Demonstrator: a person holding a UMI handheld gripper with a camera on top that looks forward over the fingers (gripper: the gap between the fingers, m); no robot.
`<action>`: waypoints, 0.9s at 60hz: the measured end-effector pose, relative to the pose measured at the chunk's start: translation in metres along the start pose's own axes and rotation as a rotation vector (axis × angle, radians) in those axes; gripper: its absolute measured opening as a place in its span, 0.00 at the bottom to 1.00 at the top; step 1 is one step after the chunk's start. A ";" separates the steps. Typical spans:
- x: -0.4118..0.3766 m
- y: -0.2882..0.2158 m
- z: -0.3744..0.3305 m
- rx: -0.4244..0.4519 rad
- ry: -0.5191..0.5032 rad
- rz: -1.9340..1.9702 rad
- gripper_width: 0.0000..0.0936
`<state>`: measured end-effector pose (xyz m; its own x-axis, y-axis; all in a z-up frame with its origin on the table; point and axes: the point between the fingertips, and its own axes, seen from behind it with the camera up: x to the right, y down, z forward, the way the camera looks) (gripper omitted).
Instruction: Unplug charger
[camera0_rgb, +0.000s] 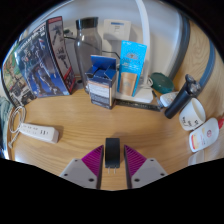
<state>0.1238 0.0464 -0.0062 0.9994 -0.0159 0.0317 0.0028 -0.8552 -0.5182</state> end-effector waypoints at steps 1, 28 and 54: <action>0.001 -0.001 -0.001 0.007 0.004 0.001 0.46; -0.036 -0.037 -0.185 0.399 0.016 0.107 0.90; -0.150 0.080 -0.292 0.528 -0.009 0.063 0.92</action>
<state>-0.0366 -0.1713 0.1970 0.9984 -0.0528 -0.0196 -0.0424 -0.4758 -0.8785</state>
